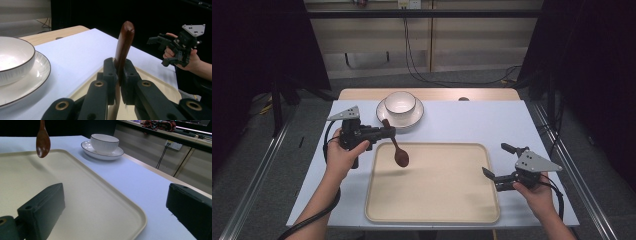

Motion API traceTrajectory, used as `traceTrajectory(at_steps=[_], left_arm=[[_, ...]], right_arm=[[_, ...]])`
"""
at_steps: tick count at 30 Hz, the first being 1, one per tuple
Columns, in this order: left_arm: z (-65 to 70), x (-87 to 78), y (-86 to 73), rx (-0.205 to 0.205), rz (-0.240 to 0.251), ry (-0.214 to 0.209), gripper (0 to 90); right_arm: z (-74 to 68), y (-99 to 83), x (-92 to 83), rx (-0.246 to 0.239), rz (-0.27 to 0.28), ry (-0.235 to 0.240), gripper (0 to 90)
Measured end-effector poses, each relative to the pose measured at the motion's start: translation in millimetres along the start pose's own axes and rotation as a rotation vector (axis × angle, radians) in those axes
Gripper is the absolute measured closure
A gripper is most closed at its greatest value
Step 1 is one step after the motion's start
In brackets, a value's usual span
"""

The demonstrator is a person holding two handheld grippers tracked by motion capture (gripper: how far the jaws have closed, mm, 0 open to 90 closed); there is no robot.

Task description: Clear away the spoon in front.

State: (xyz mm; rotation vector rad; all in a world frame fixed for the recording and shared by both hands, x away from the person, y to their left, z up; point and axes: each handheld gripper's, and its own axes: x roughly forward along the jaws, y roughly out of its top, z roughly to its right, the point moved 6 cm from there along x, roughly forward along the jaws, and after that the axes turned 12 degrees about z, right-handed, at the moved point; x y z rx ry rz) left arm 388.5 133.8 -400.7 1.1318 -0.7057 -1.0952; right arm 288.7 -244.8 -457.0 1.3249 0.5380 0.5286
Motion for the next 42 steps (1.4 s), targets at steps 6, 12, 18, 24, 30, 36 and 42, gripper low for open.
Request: traceTrajectory(at_steps=[6,12,18,24,30,36,42], left_arm=[[4.9,-3.9,-5.8,-0.010,-0.005,-0.009,83.9],[5.7,-5.9,-10.8,-0.017,-0.014,-0.013,83.9],[8.2,-6.4,-16.3,-0.027,-0.018,-0.015,83.9],[11.9,-5.0,-23.4,-0.034,-0.027,-0.030,83.9],[17.7,-2.0,-32.5,-0.058,-0.053,-0.043,83.9],[19.9,-2.5,-36.1,-0.071,-0.063,-0.053,83.9],[18.6,-2.1,-42.0,-0.084,-0.071,-0.056,83.8]], right_arm=[[0.1,-0.2,0.4,0.000,-0.001,-0.002,1.6],[-0.1,0.1,0.7,0.003,0.002,-0.004,1.6],[-0.1,-0.4,0.5,-0.001,-0.003,0.000,1.6],[0.4,-0.5,0.5,-0.001,-0.003,-0.005,1.6],[-0.4,-1.1,0.6,0.005,-0.008,-0.001,1.6],[-0.9,-0.8,0.5,0.004,-0.007,0.000,1.6],[-1.4,-0.9,0.3,0.007,-0.009,0.001,1.6]])
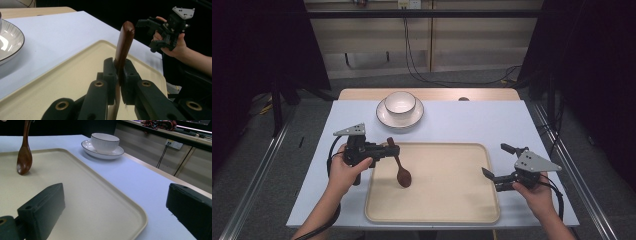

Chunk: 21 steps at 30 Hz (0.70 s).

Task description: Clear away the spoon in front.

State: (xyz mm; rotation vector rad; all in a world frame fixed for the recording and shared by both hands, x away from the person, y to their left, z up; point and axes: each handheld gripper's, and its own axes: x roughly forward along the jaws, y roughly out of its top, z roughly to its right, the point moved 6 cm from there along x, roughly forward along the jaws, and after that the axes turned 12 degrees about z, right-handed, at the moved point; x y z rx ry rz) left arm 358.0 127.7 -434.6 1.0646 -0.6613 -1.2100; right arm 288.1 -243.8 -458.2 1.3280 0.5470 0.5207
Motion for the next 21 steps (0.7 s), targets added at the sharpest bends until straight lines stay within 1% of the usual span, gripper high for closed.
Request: traceTrajectory(at_steps=[3,4,5,6,7,10,11,14,19,21], left_arm=[[-1.2,-0.7,-0.2,-0.004,0.004,0.003,83.8],[-2.0,-1.3,-0.5,0.003,-0.001,0.006,83.7],[-3.1,-1.1,-0.8,0.014,0.007,0.014,83.3],[-3.1,-1.1,-0.8,0.014,0.007,0.014,82.7],[-3.7,-0.5,-1.4,0.014,0.009,0.025,82.2],[-6.4,0.1,-1.8,0.022,0.011,0.037,80.8],[-7.0,1.6,-2.1,0.027,0.013,0.050,80.3],[-8.6,2.0,-2.2,0.039,0.013,0.053,78.6],[-9.7,3.3,-3.9,0.055,0.005,0.064,78.0],[-8.5,3.8,-8.6,0.046,-0.012,0.062,78.0]], right_arm=[[0.4,0.5,-0.2,-0.002,0.004,-0.002,1.6],[0.8,0.7,0.0,-0.005,0.006,-0.002,1.6],[0.2,0.2,-0.4,-0.002,0.001,0.000,1.6],[0.2,0.2,-0.4,-0.002,0.001,0.000,1.6],[0.0,0.1,-0.4,-0.001,0.000,0.001,1.6],[-0.4,0.1,0.0,-0.005,0.000,0.005,1.6],[0.1,0.4,-0.1,-0.011,0.002,0.004,1.6],[-0.3,0.3,-0.4,-0.002,0.001,0.004,1.6],[-0.4,0.2,-0.2,-0.008,0.001,0.008,1.6],[-0.6,0.1,-0.3,-0.008,0.000,0.010,1.6]])
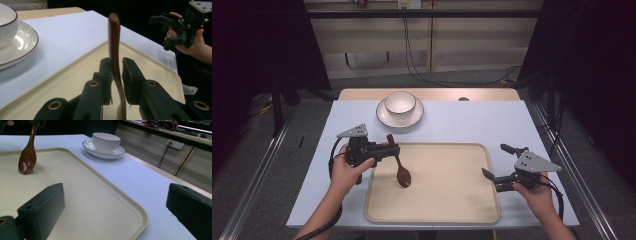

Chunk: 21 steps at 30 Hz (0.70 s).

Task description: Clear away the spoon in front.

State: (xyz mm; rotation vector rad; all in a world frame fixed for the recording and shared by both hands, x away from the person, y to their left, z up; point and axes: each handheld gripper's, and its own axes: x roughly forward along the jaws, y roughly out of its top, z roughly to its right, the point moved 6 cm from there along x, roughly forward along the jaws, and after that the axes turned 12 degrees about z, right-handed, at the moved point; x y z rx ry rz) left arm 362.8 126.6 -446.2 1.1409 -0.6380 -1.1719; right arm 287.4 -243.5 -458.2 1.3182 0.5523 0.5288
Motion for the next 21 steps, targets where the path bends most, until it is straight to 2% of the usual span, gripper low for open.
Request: traceTrajectory(at_steps=[6,8,11,21], left_arm=[[-0.9,-2.0,-2.4,0.014,-0.010,0.008,77.2],[-1.4,-2.3,-2.0,0.010,0.001,0.018,75.8],[-5.9,-3.3,-0.2,0.045,0.016,0.045,71.8],[-17.1,-2.8,6.3,0.063,0.049,0.096,62.6]], right_arm=[[0.3,0.2,0.0,-0.001,0.002,-0.002,1.6],[-0.7,0.1,0.2,0.004,0.001,-0.001,1.6],[-0.6,0.0,0.5,0.001,0.002,-0.001,1.6],[-1.2,-0.8,1.0,0.002,-0.006,0.009,1.7]])
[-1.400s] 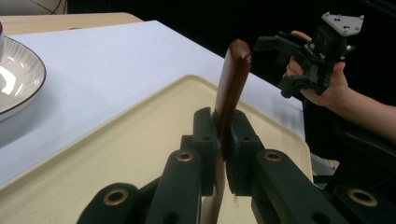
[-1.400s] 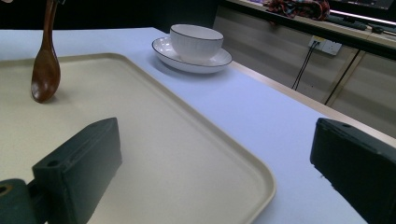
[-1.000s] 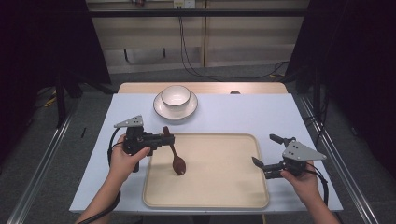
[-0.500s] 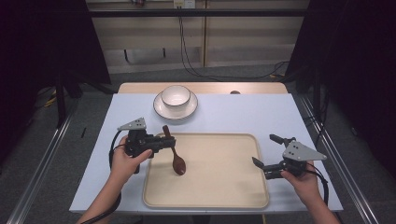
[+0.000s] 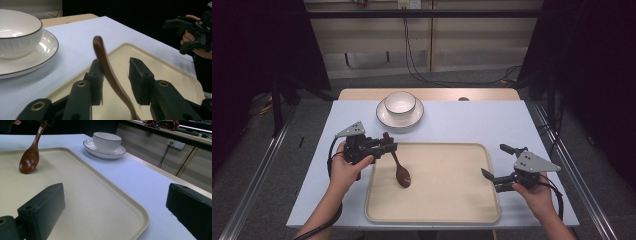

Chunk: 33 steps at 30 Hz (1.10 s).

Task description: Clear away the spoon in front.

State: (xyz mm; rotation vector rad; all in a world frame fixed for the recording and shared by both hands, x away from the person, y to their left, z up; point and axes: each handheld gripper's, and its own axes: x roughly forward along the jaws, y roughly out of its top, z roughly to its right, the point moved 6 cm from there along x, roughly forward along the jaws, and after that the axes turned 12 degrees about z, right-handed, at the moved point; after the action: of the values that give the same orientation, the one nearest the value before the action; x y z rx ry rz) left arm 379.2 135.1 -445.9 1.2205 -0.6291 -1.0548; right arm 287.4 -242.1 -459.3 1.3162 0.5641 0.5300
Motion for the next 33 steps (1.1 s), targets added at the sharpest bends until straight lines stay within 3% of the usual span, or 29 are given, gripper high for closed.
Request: traceTrajectory(at_steps=[10,20,23,33], left_arm=[[-3.1,6.4,-8.0,0.002,-0.039,0.005,60.7],[-6.2,5.8,-5.9,0.002,-0.021,0.017,54.7],[-7.4,6.3,-8.8,0.008,-0.036,0.024,53.1],[-4.4,7.6,-10.9,0.007,-0.036,0.009,51.8]], right_arm=[[-0.4,0.3,0.3,0.003,0.003,-0.006,1.7],[-0.8,0.2,0.8,0.001,0.002,-0.004,1.7],[-0.4,-0.1,0.6,-0.004,0.000,-0.001,1.7],[-0.6,-0.2,0.0,-0.007,-0.001,-0.007,1.7]])
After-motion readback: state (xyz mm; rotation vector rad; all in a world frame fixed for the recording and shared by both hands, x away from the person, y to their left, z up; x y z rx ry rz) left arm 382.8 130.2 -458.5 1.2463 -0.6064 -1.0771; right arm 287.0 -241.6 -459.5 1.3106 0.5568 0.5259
